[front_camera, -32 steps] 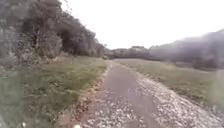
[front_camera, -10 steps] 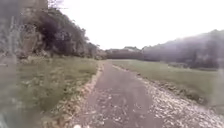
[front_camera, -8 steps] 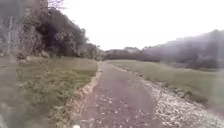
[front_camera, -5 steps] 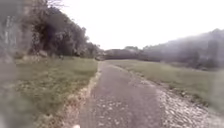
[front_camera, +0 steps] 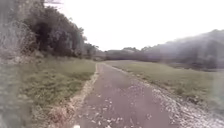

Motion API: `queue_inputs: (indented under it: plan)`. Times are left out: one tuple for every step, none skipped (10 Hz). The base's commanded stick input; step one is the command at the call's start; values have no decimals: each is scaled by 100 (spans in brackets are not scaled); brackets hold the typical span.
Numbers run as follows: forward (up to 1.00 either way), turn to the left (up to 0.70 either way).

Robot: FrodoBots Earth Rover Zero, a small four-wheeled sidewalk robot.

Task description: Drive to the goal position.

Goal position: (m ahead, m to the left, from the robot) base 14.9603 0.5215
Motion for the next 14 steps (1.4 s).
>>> queue_inputs:
  plan:
    - [70, -14]
    - [70, -14]
    - [70, -14]
    - [70, -14]
    - [70, -3]
    - [70, -1]
    - [70, 0]
    - [70, 0]
    - [70, 0]
    - [70, 0]
    - [70, 0]
    - [70, -7]
    - [70, -13]
    - [70, -13]
